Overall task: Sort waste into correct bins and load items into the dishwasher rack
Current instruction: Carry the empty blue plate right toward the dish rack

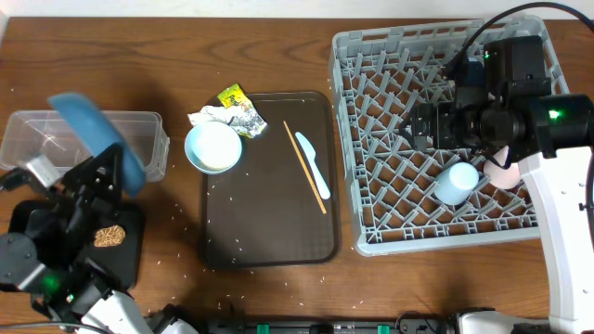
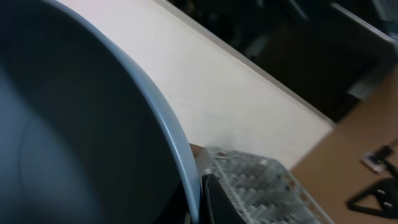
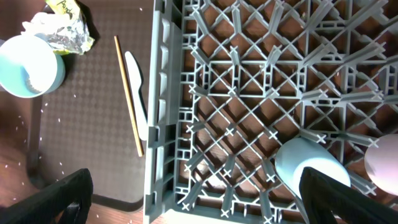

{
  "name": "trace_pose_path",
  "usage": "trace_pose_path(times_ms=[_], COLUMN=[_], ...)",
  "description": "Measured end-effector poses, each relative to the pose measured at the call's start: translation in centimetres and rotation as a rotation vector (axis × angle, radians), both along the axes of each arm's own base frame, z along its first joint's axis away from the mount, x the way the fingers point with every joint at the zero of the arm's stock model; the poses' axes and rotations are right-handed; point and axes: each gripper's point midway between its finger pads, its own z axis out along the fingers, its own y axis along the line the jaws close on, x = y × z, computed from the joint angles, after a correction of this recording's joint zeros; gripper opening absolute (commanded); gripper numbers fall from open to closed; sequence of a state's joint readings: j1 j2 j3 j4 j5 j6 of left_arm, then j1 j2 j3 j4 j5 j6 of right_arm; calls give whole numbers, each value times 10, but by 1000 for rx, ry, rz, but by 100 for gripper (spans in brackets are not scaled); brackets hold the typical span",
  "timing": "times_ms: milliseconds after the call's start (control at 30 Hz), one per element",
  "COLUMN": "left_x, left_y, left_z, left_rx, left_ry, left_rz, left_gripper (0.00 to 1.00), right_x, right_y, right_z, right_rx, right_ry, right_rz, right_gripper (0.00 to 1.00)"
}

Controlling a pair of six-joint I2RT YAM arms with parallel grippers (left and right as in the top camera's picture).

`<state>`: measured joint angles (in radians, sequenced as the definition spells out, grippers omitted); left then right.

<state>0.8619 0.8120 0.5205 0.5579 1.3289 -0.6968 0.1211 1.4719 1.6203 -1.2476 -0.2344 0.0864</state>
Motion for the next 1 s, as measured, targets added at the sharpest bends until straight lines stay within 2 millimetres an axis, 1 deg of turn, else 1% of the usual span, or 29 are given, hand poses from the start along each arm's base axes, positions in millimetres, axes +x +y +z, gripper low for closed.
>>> trace_pose_path(times_ms=[167,233,300,333,433,500,600,700,733,767,867,1000], left_x=[12,18,26,30,45,54,67,77,84,83,94,110], left_y=[-30,-42,-59,-67,-99,-119,-157,-197,-211,-222,-261,-313], left_z=[28,36,42,43,43,43,47,53,56,57,57,57], left_rx=[10,7,5,2,-24,-38,-51,-65,-71,-74,-87,-118], left_ry=[-40,-54,-73,-80,-84,-91,-113,-141,-153,-156,-180,-224], left_rz=[-130,-177,-237,-265,-363,-422,-527,-620,-646,-673,-755,-823], left_gripper=[6,6,6,6,6,6,6,6,6,6,6,6], right_x=[3,6,9,10,15,17,16,7,1,-1,-11,-17], right_y=[0,0,-5,-10,-37,-64,-103,-139,-153,-156,-165,-161], right_z=[2,3,4,4,3,4,6,14,19,21,29,30], right_rx=[3,8,11,12,13,10,18,32,40,41,47,58], right_ry=[-14,-23,-27,-24,-19,-18,-20,-38,-53,-58,-76,-67], right_rz=[-3,-16,-52,-81,-190,-282,-425,-558,-608,-624,-666,-663], right_gripper=[99,99,99,99,99,99,99,99,99,99,99,99])
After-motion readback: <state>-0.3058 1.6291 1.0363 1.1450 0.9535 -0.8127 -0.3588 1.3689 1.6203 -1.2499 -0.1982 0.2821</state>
